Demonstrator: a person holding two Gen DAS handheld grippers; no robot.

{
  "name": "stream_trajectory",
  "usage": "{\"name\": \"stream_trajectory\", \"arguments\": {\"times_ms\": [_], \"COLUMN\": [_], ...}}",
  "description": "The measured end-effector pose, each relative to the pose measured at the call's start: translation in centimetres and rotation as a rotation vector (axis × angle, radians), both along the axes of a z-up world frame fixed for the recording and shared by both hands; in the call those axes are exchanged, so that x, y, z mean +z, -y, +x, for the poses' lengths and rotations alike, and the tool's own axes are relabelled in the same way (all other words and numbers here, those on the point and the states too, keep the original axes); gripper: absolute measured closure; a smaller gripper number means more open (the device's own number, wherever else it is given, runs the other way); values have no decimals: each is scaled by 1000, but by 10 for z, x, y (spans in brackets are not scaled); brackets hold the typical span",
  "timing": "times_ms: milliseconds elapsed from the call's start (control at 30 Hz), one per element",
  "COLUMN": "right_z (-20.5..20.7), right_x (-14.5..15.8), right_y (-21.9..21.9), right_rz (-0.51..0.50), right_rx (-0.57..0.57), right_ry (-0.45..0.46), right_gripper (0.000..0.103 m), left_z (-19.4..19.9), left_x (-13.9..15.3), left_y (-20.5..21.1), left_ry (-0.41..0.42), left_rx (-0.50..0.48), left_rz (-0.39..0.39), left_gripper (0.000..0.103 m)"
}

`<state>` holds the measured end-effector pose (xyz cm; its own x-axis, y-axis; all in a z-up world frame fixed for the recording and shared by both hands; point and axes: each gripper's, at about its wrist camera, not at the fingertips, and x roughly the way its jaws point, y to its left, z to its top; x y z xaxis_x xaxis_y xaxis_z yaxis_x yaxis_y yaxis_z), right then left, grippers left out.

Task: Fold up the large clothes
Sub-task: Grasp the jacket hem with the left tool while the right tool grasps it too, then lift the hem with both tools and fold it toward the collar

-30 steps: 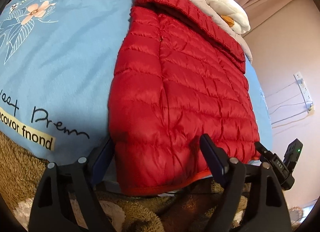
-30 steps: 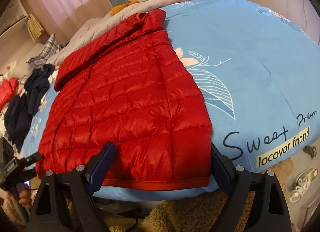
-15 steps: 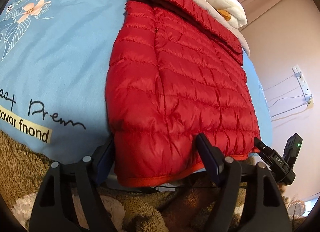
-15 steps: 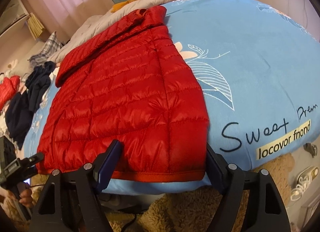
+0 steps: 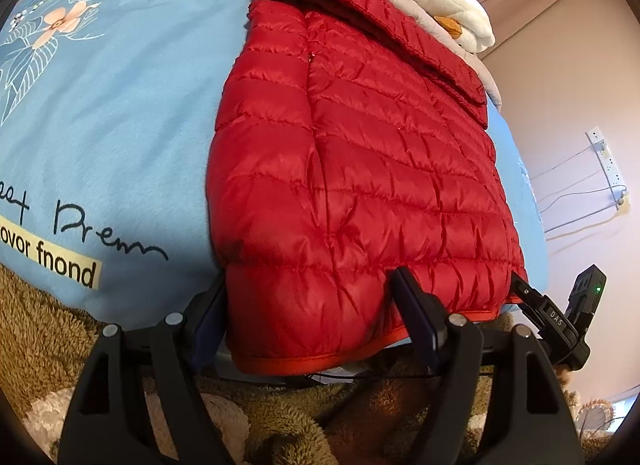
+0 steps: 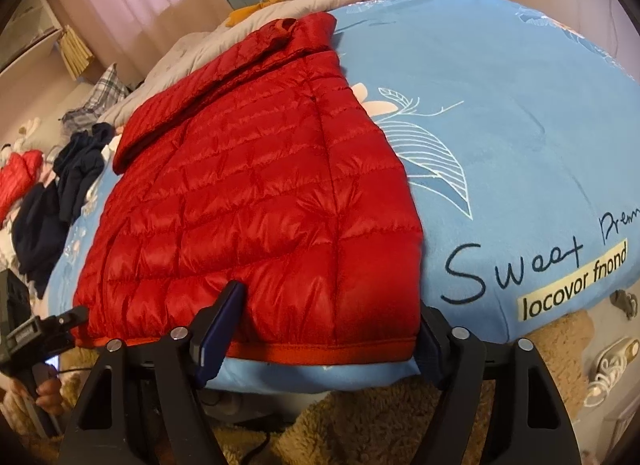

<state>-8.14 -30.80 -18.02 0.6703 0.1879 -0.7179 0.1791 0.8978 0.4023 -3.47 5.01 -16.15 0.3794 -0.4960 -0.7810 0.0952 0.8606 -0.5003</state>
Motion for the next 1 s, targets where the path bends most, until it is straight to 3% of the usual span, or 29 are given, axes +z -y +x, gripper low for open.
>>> {"name": "stream_trajectory", "arguments": {"times_ms": [100, 367, 567, 1000], "right_z": [1, 1, -4, -23], "right_x": [1, 6, 31, 102], "right_y": [-2, -6, -11, -14], "right_rz": [17, 29, -29, -96], "right_rx": [16, 44, 58, 81], "right_ry": [21, 60, 129, 335], "right_gripper": [44, 78, 91, 93], "left_z": [0, -3, -8, -25], "left_x": [1, 3, 30, 104], "left_y": [3, 9, 7, -4], "left_ry": [7, 8, 85, 292], "left_rx": [-5, -37, -25, -25], "left_rz": [18, -31, -32, -62], "left_gripper": [32, 85, 89, 90]}}
